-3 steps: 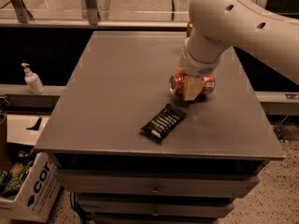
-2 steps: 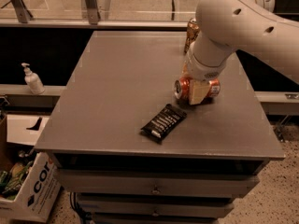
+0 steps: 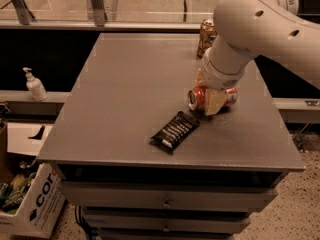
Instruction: Knock coke can over
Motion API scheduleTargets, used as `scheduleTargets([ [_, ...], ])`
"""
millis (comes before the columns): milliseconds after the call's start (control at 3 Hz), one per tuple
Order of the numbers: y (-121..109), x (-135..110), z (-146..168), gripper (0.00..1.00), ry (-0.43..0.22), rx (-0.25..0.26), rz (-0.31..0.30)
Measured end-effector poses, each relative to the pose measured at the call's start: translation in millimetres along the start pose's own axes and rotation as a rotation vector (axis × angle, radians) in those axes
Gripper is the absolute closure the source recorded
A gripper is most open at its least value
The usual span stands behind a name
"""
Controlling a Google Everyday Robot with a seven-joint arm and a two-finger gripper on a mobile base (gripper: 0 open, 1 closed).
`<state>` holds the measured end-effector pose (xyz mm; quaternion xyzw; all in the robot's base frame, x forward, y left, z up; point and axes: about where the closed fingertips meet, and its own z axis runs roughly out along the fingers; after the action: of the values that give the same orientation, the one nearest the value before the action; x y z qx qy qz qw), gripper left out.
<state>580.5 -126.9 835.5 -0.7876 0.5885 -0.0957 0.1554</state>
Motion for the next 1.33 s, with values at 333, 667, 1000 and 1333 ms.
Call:
scheduleTargets([
  [333,0.9,-1.1,-1.3,0.59,-0.004,-0.005,-0.023],
  [667,1.4,-1.3,-3.6,0.36,-0.005,-0.008,-0.041],
  [1000,0.0,-0.9,-8.9,0.04,-0.007,-0.011,-0.072],
  [1333,-1.4,0.0,-12.5,0.0,-0.006,-0.012,-0.095],
])
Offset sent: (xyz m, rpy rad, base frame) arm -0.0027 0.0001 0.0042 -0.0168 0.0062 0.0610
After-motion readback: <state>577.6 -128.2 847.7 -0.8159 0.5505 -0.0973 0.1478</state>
